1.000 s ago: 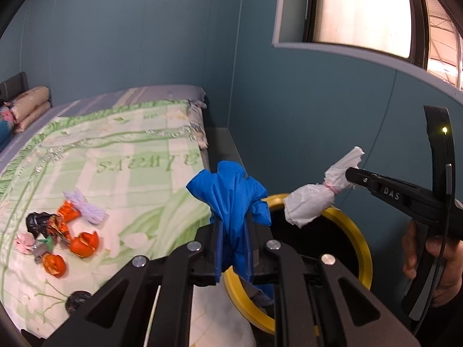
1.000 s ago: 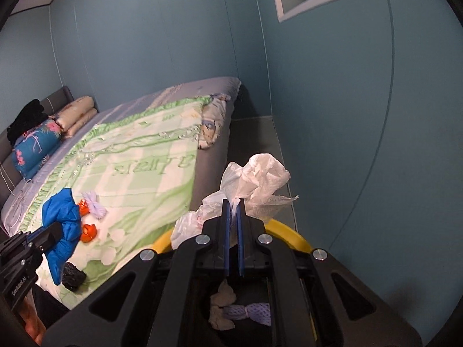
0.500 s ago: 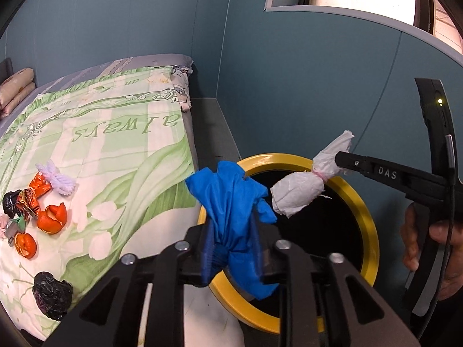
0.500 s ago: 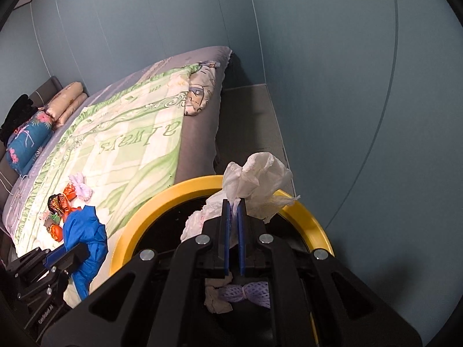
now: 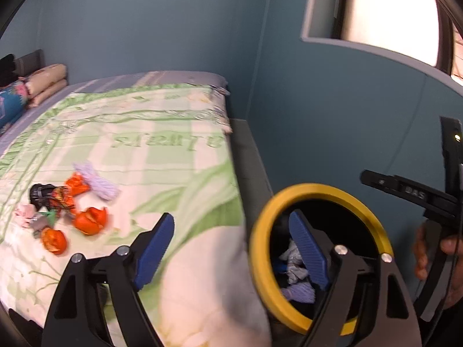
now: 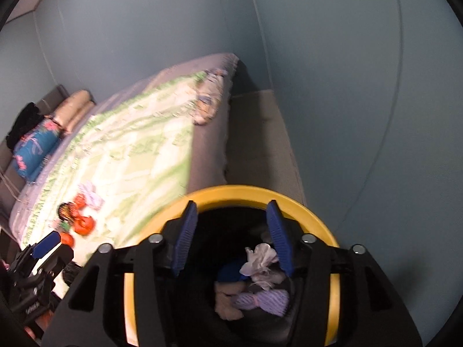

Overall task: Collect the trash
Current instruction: 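Open both tools to drop the blue cloth and tissue into the bin, then move both open tools back over the trash pile on the bed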

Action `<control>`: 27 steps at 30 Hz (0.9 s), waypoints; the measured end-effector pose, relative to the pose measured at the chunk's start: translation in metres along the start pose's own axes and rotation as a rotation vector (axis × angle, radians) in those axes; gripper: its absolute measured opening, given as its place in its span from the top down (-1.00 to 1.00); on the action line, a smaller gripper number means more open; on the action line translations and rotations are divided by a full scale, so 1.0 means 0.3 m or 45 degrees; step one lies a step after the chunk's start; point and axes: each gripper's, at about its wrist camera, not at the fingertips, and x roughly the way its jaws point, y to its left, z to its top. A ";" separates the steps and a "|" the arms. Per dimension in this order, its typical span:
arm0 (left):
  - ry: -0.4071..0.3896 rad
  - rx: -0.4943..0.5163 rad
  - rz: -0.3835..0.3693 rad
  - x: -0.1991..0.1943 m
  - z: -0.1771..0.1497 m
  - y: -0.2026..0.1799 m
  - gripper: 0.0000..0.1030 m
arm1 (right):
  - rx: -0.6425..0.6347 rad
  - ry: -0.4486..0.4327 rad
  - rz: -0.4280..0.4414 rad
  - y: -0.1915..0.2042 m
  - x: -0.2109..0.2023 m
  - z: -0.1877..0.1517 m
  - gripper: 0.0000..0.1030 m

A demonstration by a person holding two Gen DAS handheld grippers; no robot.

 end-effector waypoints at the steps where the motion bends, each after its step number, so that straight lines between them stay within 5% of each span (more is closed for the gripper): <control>1: -0.021 -0.018 0.038 -0.015 0.008 0.035 -0.59 | -0.007 -0.008 0.023 0.012 -0.001 0.004 -0.07; 12: -0.126 -0.246 0.307 -0.167 0.063 0.415 -0.68 | -0.257 -0.011 0.360 0.421 0.057 0.055 -0.26; 27: -0.084 -0.509 0.627 -0.205 -0.024 0.931 -0.68 | -0.539 0.153 0.557 0.989 0.282 -0.008 -0.27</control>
